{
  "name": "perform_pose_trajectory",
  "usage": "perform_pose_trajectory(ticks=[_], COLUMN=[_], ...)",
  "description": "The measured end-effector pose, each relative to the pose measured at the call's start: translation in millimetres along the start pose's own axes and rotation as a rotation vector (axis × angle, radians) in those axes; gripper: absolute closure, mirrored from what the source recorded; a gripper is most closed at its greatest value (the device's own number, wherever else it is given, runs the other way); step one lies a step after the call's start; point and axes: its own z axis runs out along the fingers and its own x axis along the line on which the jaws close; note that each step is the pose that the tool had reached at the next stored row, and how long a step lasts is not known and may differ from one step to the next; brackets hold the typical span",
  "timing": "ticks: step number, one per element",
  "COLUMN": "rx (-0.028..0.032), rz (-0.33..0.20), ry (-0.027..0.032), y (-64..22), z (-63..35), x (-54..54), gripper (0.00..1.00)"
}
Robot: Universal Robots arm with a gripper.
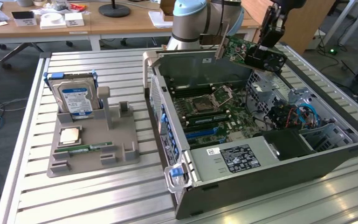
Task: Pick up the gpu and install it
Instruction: 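Insert the gpu into the slot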
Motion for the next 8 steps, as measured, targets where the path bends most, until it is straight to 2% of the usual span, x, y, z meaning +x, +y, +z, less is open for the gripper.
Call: perform_pose_trajectory(ticks=[8], rx=[-0.0001], rz=[0.000], ry=[0.0000], y=[0.0], z=[0.0], x=[0.0], gripper=[0.74])
